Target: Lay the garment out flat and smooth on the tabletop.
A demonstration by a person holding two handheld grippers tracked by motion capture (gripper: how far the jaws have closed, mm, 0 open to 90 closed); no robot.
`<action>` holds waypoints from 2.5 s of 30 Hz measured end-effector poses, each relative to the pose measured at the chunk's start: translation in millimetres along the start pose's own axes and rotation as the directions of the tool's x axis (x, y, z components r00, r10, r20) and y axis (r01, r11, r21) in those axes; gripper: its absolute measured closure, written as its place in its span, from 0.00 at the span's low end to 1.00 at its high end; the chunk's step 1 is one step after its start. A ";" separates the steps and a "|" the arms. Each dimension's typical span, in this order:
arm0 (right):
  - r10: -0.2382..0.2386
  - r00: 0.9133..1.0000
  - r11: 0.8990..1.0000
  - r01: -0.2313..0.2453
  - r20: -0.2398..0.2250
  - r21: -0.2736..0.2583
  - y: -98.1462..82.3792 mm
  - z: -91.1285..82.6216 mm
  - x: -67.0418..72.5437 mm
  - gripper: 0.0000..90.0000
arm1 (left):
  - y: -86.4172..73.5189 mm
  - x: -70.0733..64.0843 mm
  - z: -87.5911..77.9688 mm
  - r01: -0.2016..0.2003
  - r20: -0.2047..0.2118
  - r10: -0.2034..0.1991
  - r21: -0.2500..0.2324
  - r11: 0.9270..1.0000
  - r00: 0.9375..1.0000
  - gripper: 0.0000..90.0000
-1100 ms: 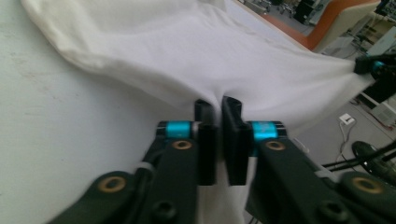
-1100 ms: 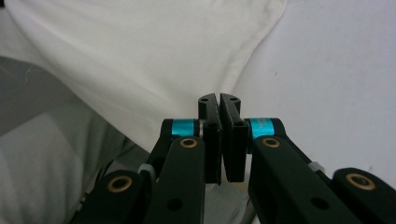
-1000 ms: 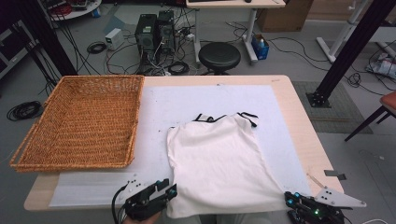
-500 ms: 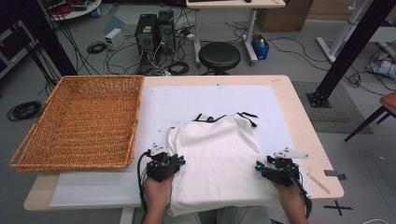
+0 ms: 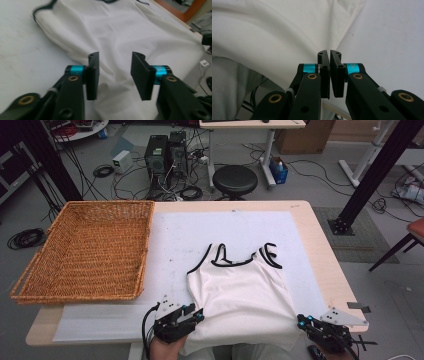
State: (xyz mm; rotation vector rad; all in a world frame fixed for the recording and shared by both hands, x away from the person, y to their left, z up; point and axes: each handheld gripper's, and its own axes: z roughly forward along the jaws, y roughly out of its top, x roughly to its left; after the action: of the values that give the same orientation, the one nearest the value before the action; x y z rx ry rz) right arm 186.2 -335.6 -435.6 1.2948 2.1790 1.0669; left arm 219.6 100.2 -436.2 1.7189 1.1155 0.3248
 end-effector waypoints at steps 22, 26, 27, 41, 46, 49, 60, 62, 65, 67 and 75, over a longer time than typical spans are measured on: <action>-0.071 0.995 0.987 0.060 0.070 0.147 106.8 132.3 -43.3 0.99 | 126.2 44.1 78.4 -0.094 -0.054 0.091 -0.062 0.994 0.994 0.55; -0.063 0.996 0.991 0.055 0.068 0.119 89.6 105.9 -48.6 1.00 | 127.0 53.0 87.2 -0.077 -0.079 0.074 -0.040 0.996 0.994 0.55; -0.051 0.996 0.993 0.042 0.076 0.114 84.0 98.0 -50.2 1.00 | 126.5 56.7 90.3 -0.066 -0.085 0.063 -0.033 0.997 0.994 0.55; 0.040 0.996 0.999 -0.039 0.085 -0.013 85.1 52.9 -58.4 0.63 | 113.0 79.0 170.4 -0.011 -0.113 0.027 0.143 0.990 0.993 0.55; 0.075 0.992 0.997 -0.071 0.105 -0.041 98.3 55.7 -67.7 0.52 | 106.0 77.3 180.4 0.001 -0.119 0.023 0.201 0.980 0.993 0.81; 0.080 0.991 0.996 -0.076 0.105 -0.048 107.2 62.1 -70.5 0.51 | 108.6 80.1 170.7 0.021 -0.176 0.016 0.205 0.978 0.984 0.96; 0.107 0.992 0.993 -0.104 0.060 -0.048 166.3 118.3 -78.0 0.54 | 120.9 105.8 103.2 0.147 -0.207 -0.162 -0.083 0.986 0.965 0.73; 0.074 0.994 0.997 -0.076 0.079 0.016 180.7 132.7 -78.6 0.54 | 120.1 102.7 103.7 0.139 -0.185 -0.149 -0.069 0.988 0.971 0.67; 0.031 0.993 0.986 -0.050 0.116 0.159 193.1 156.4 -85.5 0.54 | 117.7 97.7 102.3 0.124 -0.181 -0.133 -0.061 0.990 0.974 0.65; 0.050 0.993 0.967 -0.074 0.103 0.242 193.2 170.1 -90.0 0.54 | 115.4 96.6 100.8 0.120 -0.183 -0.129 -0.058 0.991 0.975 0.65; -0.057 0.998 0.962 0.044 0.041 0.269 173.6 168.3 -84.7 0.96 | 107.9 96.0 106.3 0.115 -0.170 -0.115 -0.009 0.993 0.979 0.62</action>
State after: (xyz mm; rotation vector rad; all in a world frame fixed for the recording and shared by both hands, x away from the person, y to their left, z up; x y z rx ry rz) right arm 437.3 -290.3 -412.7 1.3524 2.3678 0.7314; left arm 397.9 107.1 -418.6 1.6430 1.3339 0.4045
